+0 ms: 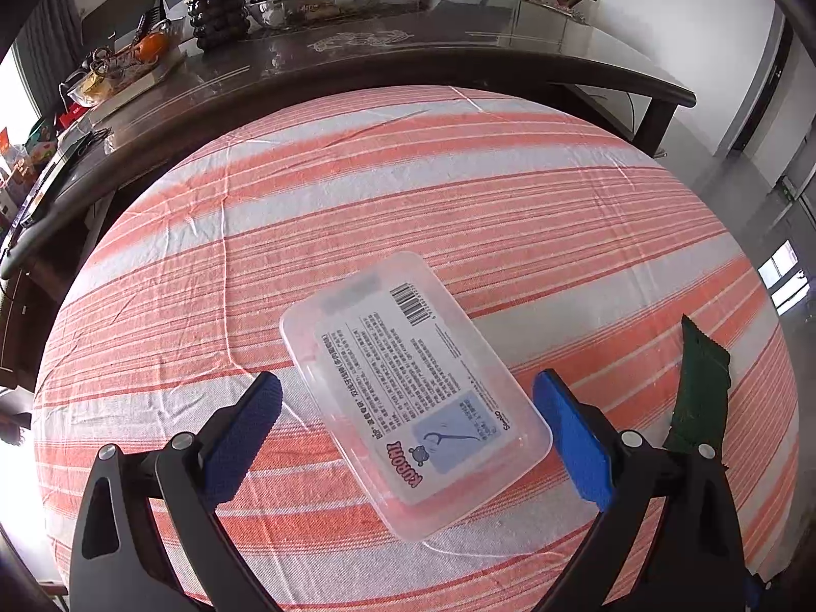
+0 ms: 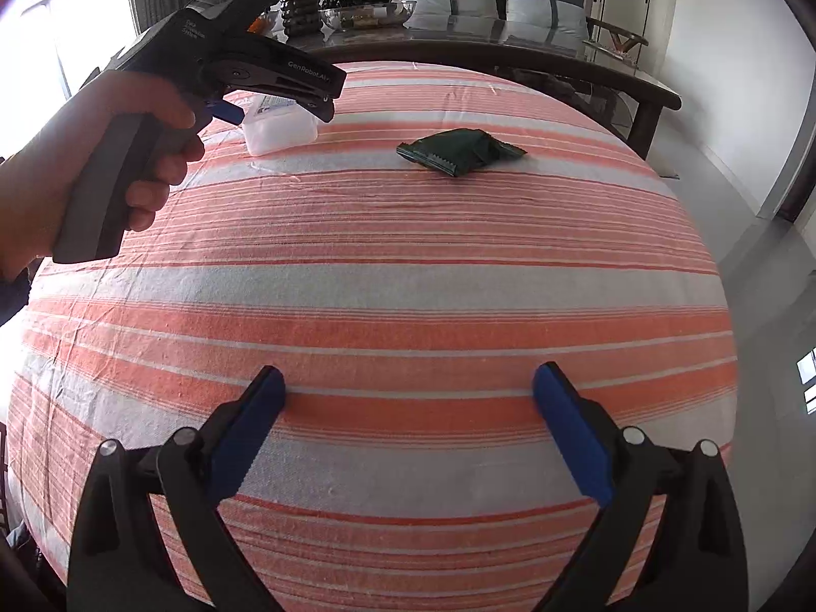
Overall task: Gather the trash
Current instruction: 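Grasp the clear plastic box with the left tool while the right tool grasps the green packet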
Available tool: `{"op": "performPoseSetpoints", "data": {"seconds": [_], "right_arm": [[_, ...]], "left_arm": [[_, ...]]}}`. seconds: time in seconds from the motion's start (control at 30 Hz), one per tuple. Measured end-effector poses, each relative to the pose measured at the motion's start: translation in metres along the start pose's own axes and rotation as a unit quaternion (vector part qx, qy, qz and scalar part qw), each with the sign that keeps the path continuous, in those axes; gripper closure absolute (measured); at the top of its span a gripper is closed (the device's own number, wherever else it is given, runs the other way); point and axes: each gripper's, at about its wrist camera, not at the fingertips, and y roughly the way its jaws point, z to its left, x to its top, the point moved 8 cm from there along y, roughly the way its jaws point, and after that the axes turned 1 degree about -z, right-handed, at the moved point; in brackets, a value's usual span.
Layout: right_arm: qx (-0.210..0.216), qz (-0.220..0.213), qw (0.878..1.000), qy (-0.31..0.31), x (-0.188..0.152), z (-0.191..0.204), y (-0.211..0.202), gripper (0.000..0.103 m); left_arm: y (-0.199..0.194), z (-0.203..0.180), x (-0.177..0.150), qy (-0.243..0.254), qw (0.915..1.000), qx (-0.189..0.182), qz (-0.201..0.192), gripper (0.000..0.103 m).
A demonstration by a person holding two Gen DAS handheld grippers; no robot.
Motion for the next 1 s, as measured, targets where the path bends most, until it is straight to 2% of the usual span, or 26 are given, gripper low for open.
{"op": "performPoseSetpoints", "data": {"seconds": [0.2, 0.33, 0.4, 0.47, 0.53, 0.63, 0.73, 0.83, 0.87, 0.9, 0.93, 1.0], "right_arm": [[0.0, 0.001, 1.0, 0.005, -0.001, -0.001, -0.001, 0.007], [0.021, -0.004, 0.999, 0.028, 0.001, -0.006, -0.003, 0.007], [0.042, -0.01, 0.996, 0.078, 0.006, -0.016, -0.005, 0.008], [0.039, -0.008, 0.991, 0.129, 0.017, -0.03, -0.002, 0.008], [0.028, -0.004, 0.989, 0.145, 0.037, -0.04, 0.01, 0.009], [0.024, 0.016, 0.985, 0.169, 0.071, -0.044, 0.04, 0.021], [0.002, 0.021, 0.985, 0.169, 0.107, -0.038, 0.067, 0.022], [-0.049, 0.033, 0.986, 0.158, 0.124, -0.034, 0.086, 0.022], [-0.07, 0.035, 0.986, 0.15, 0.125, -0.034, 0.09, 0.025], [-0.087, 0.03, 0.986, 0.141, 0.126, -0.033, 0.09, 0.039], [-0.092, 0.021, 0.986, 0.137, 0.126, -0.033, 0.089, 0.045], [-0.086, 0.006, 0.987, 0.138, 0.12, -0.034, 0.084, 0.048]], "left_arm": [[-0.012, -0.002, -0.014, 0.04, 0.998, -0.044, -0.02, 0.033], [-0.035, 0.003, -0.046, 0.094, 0.9929, -0.068, -0.025, 0.034], [-0.048, 0.007, -0.07, 0.114, 0.9893, -0.088, -0.025, 0.034], [-0.061, 0.012, -0.094, 0.131, 0.9862, -0.098, -0.025, 0.034], [-0.072, 0.016, -0.114, 0.141, 0.9837, -0.108, -0.029, 0.034], [-0.083, 0.017, -0.133, 0.144, 0.9824, -0.114, -0.034, 0.034], [-0.087, 0.015, -0.14, 0.142, 0.9824, -0.115, -0.041, 0.034], [-0.086, 0.015, -0.144, 0.14, 0.9833, -0.109, -0.043, 0.034], [-0.085, 0.015, -0.145, 0.139, 0.9836, -0.108, -0.043, 0.034], [-0.084, 0.015, -0.146, 0.14, 0.9835, -0.106, -0.045, 0.034], [-0.084, 0.015, -0.146, 0.143, 0.9832, -0.103, -0.048, 0.034], [-0.085, 0.014, -0.147, 0.145, 0.9828, -0.102, -0.051, 0.034]]}}
